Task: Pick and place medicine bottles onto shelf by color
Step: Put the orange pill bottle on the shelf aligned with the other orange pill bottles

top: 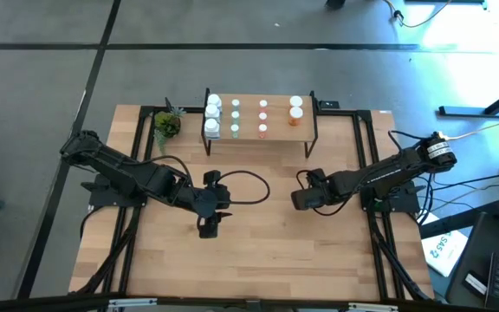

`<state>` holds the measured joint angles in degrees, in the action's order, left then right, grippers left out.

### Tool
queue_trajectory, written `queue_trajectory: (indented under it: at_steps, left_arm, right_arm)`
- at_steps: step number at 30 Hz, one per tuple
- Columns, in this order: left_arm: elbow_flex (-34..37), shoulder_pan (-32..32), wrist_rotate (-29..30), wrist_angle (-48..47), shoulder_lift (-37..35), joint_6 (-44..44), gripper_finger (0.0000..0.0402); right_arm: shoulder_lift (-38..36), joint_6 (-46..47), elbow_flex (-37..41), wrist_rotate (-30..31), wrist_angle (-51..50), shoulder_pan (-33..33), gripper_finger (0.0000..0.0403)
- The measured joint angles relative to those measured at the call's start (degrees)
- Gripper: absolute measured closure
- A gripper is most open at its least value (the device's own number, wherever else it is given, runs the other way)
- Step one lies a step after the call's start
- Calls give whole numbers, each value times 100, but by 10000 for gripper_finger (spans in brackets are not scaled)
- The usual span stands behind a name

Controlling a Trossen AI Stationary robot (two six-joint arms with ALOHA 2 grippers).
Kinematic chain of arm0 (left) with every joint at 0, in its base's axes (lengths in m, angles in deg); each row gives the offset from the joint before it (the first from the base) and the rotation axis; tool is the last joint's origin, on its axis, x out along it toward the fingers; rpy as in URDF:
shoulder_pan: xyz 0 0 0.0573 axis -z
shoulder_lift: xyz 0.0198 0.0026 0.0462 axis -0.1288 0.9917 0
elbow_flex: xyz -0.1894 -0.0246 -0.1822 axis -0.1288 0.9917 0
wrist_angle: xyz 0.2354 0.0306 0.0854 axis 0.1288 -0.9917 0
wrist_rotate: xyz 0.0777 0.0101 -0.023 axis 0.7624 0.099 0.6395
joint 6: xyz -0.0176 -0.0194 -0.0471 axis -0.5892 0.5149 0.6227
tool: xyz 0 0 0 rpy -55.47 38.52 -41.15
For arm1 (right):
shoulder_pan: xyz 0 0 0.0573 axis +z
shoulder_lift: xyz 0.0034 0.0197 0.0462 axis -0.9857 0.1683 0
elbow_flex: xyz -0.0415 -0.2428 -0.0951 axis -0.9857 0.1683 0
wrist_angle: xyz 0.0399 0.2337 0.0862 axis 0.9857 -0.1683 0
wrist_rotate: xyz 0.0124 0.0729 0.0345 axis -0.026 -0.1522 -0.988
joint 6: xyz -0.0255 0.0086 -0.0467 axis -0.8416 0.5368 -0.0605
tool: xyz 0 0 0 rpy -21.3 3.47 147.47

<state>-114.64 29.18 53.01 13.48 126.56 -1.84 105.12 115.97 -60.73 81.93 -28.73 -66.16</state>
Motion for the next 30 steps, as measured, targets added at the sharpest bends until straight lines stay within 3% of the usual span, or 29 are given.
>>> queue_trajectory:
  at_steps: [15,30]
  left_arm:
    - [-1,-1,-2,-1,0,0,250]
    - [0,-2,-2,-2,0,0,250]
  right_arm:
    - [0,-234,23,187,39,-4,67]
    - [0,-427,23,336,45,-15,188]
